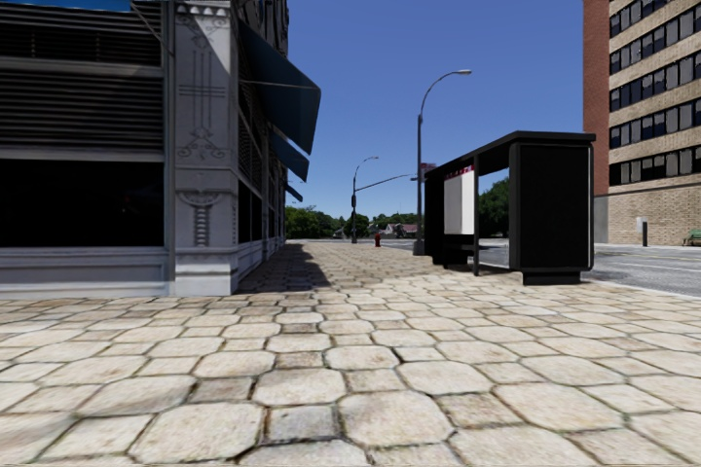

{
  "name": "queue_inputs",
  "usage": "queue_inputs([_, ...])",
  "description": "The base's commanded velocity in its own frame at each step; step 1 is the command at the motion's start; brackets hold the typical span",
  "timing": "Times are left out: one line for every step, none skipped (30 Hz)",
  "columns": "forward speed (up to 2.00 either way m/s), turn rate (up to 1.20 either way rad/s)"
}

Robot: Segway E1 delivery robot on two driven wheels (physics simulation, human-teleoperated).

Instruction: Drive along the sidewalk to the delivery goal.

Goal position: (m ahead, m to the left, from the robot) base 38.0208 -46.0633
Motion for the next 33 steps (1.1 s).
queue_inputs([2.0,0.0])
queue_inputs([2.0,0.0])
queue_inputs([2.0,0.0])
queue_inputs([2.0,0.0])
queue_inputs([2.0,0.0])
queue_inputs([2.0,0.0])
queue_inputs([2.0,0.0])
queue_inputs([2.0,0.0])
queue_inputs([2.0,0.0])
queue_inputs([2.0,0.0])
queue_inputs([2.0,0.0])
queue_inputs([2.0,0.0])
queue_inputs([2.0,0.0])
queue_inputs([2.0,0.0])
queue_inputs([2.0,0.0])
queue_inputs([2.0,0.0])
queue_inputs([2.0,0.0])
queue_inputs([2.0,0.0])
queue_inputs([2.0,0.04])
queue_inputs([2.0,0.06])
queue_inputs([2.0,0.11])
queue_inputs([2.0,0.11])
queue_inputs([2.0,0.13])
queue_inputs([2.0,0.14])
queue_inputs([2.0,0.15])
queue_inputs([2.0,0.15])
queue_inputs([2.0,0.15])
queue_inputs([2.0,0.15])
queue_inputs([2.0,0.15])
queue_inputs([2.0,0.15])
queue_inputs([2.0,0.15])
queue_inputs([2.0,0.15])
queue_inputs([2.0,0.15])
